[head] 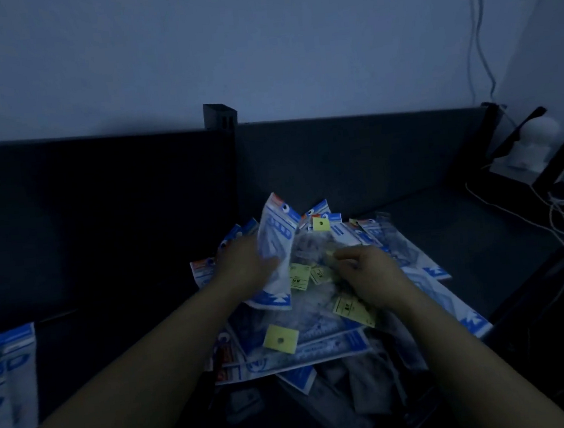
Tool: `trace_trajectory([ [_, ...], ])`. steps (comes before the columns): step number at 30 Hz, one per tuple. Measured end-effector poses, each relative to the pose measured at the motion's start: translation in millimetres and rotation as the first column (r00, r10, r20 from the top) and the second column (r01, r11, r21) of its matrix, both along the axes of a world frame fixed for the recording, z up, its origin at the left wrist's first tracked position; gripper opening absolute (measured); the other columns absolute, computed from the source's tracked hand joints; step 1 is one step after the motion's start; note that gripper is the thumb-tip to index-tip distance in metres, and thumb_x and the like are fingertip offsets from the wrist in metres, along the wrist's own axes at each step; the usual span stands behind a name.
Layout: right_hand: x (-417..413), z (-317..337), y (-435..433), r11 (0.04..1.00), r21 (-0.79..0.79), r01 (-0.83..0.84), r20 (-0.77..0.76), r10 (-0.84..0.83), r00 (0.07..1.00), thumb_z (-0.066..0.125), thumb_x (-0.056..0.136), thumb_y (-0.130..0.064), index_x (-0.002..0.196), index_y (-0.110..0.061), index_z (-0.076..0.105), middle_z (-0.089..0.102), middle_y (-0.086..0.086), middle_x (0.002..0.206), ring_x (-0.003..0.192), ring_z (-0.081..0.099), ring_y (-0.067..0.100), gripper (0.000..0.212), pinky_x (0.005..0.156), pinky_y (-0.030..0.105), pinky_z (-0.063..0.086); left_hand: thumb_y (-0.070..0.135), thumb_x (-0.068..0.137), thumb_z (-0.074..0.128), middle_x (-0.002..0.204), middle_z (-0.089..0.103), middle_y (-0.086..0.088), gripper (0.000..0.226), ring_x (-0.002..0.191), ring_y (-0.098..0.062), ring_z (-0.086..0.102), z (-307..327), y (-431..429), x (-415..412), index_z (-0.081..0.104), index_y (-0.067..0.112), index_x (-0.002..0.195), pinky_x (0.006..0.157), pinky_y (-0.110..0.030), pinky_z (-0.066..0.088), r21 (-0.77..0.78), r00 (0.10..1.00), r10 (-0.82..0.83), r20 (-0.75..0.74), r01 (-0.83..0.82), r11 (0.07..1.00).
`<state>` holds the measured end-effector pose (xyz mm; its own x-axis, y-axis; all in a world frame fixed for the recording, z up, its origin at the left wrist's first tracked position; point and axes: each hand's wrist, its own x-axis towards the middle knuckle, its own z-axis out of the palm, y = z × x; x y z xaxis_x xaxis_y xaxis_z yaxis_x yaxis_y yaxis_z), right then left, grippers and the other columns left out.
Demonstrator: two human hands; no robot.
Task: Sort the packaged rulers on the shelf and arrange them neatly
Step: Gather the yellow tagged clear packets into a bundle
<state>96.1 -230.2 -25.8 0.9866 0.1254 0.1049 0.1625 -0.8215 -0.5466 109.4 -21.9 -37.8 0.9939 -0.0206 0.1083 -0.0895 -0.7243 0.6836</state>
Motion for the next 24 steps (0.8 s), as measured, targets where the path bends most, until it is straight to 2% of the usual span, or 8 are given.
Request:
trace_trajectory([
  [3, 5.5, -3.0, -5.3, 0.993, -0.078, -0.084, -0.068, 0.079, 0.995, 0.056, 0.092, -0.023, 0.1, -0.001, 0.064, 0.064, 0.012, 0.095, 0.081, 0.06, 0.024, 0.025, 0.071, 0.034, 0.048, 0.017, 0.093, 0.056, 0.099, 0.063, -0.012, 0.021, 0.087, -0.025, 0.058, 12.7, 19.9, -2.3, 0.065, 0.001, 0.103, 0.07, -0.03, 0.043, -0.188, 0.997, 0.066, -0.04, -0.072, 0.98],
  [5, 5.5, -5.5, -1.9, 0.987, -0.067, -0.147, -0.11, 0.139, 0.984, 0.061, 0.088, -0.03, 0.086, -0.006, 0.06, 0.054, 0.003, 0.078, 0.066, 0.049, 0.015, 0.023, 0.063, 0.031, 0.041, 0.017, 0.093, 0.053, 0.098, 0.062, -0.011, 0.02, 0.081, -0.021, 0.057, 16.7, 31.8, -8.5, 0.065, 0.004, 0.104, 0.064, -0.027, 0.042, -0.239, 0.992, 0.079, -0.096, -0.1, 0.966],
  [9, 8.1, -8.2, 4.6, 0.974, -0.126, -0.189, -0.086, 0.179, 0.98, 0.069, 0.083, -0.038, 0.064, -0.025, 0.043, 0.042, -0.004, 0.064, 0.056, 0.039, 0.011, 0.034, 0.057, 0.029, 0.032, 0.018, 0.091, 0.054, 0.086, 0.062, -0.007, 0.013, 0.072, -0.016, 0.056, 9.6, 36.9, -24.4, 0.063, 0.009, 0.089, 0.053, -0.022, 0.039, -0.203, 0.963, 0.056, -0.262, -0.112, 0.973],
  [13, 4.0, -2.6, 7.0, 0.98, -0.101, -0.174, -0.1, 0.164, 0.981, 0.067, 0.086, -0.031, 0.062, -0.027, 0.043, 0.044, -0.005, 0.067, 0.057, 0.041, 0.009, 0.033, 0.055, 0.028, 0.037, 0.02, 0.093, 0.052, 0.103, 0.064, -0.012, 0.026, 0.088, -0.022, 0.059, -0.3, 37.9, -33.1, 0.064, 0.003, 0.107, 0.065, -0.024, 0.043, -0.123, 0.961, 0.098, -0.258, -0.133, 0.983],
  [15, 3.3, -1.4, 4.6, 0.971, -0.174, -0.164, -0.019, 0.163, 0.986, 0.063, 0.088, -0.026, 0.078, -0.023, 0.059, 0.054, -0.002, 0.088, 0.078, 0.053, 0.013, 0.011, 0.072, 0.032, 0.047, 0.021, 0.094, 0.05, 0.1, 0.063, -0.012, 0.028, 0.084, -0.02, 0.057, 2.3, 42.9, -35.5, 0.064, 0.0, 0.106, 0.062, -0.024, 0.041, -0.076, 0.963, 0.121, -0.239, -0.143, 0.987],
  [18, -2.7, -1.0, 8.8, 0.972, -0.174, -0.156, -0.006, 0.157, 0.988, 0.061, 0.088, -0.031, 0.12, -0.02, 0.058, 0.049, 0.004, 0.131, 0.125, 0.044, 0.028, 0.034, 0.098, 0.036, 0.04, 0.021, 0.093, 0.052, 0.088, 0.061, -0.007, 0.019, 0.073, -0.016, 0.055, 8.7, 49.9, -38.2, 0.064, 0.006, 0.091, 0.057, -0.022, 0.039, -0.076, 0.949, 0.143, -0.28, -0.17, 0.982],
  [21, -7.4, -4.2, 11.8, 0.974, -0.203, -0.099, -0.098, 0.08, 0.992, 0.063, 0.081, -0.047, 0.12, -0.019, 0.053, 0.051, 0.005, 0.125, 0.117, 0.046, 0.028, 0.049, 0.093, 0.04, 0.045, 0.021, 0.092, 0.053, 0.093, 0.063, -0.009, 0.019, 0.075, -0.016, 0.056, 8.7, 47.1, -39.6, 0.063, 0.005, 0.094, 0.06, -0.024, 0.042, -0.026, 0.946, 0.14, -0.292, -0.154, 0.988],
  [24, -11.6, 0.4, 7.6, 0.99, -0.117, -0.078, -0.173, 0.057, 0.983, 0.068, 0.082, -0.042, 0.125, -0.014, 0.052, 0.055, 0.002, 0.117, 0.101, 0.052, 0.019, 0.053, 0.086, 0.031, 0.045, 0.03, 0.091, 0.055, 0.122, 0.054, -0.015, 0.043, 0.106, -0.029, 0.054, 4.0, 38.3, -43.1, 0.048, 0.003, 0.124, 0.083, -0.032, 0.045, 0.236, 0.953, 0.238, -0.19, -0.191, 0.953],
])
